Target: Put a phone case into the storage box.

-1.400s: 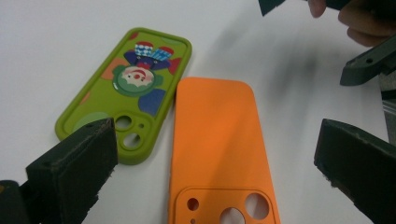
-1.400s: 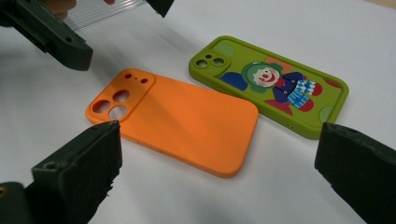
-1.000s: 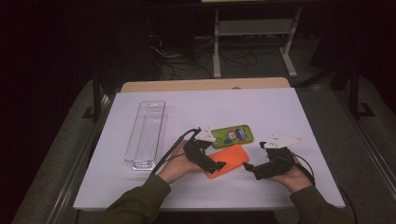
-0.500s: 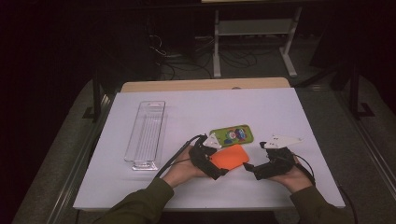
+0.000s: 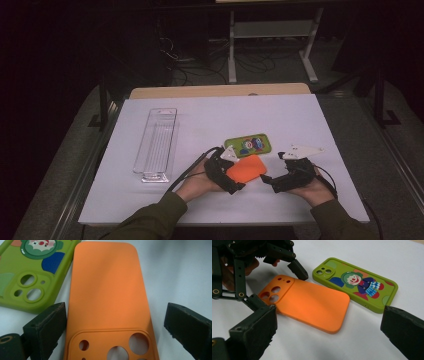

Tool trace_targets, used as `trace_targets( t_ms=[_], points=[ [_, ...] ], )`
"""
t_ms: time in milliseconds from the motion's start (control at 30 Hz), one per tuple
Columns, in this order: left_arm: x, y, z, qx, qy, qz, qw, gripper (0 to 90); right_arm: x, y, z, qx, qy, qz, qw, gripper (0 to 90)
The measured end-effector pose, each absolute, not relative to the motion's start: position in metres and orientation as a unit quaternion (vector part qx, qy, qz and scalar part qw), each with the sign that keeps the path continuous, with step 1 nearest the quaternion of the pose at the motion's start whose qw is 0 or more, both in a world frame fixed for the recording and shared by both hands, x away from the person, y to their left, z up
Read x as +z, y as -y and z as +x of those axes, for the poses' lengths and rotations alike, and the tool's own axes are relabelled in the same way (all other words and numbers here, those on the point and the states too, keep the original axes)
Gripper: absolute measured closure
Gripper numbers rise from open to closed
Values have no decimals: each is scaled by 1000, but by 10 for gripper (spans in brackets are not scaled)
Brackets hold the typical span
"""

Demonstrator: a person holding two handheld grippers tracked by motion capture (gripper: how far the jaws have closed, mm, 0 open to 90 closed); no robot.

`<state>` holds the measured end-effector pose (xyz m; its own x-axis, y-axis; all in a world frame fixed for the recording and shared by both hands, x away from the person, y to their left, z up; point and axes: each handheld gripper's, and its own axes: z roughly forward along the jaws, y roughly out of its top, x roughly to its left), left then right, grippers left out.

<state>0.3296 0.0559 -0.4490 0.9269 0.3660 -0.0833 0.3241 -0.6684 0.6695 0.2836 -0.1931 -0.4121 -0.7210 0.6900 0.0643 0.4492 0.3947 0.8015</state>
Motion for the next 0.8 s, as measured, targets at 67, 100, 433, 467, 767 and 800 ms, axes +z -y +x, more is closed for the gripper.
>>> trace_targets(
  t_ms=[67,100,433,467,767,800],
  points=[
    [-450,-56,329,31,-189,914,358,48,-412,193,284,428,-823,346,141,3],
    [-450,-56,329,31,-190,914,357,52,-412,193,284,428,-823,347,141,3],
    [-451,-55,328,53,-187,916,351,109,-412,193,284,429,-823,347,140,3],
    [-450,-55,328,55,-186,916,351,132,-412,193,284,428,-823,347,140,3],
    [-450,-56,327,56,-188,917,348,152,-412,194,284,429,-822,348,140,3],
    [-449,-56,328,56,-186,918,345,155,-412,194,284,429,-822,347,140,3]
  ],
)
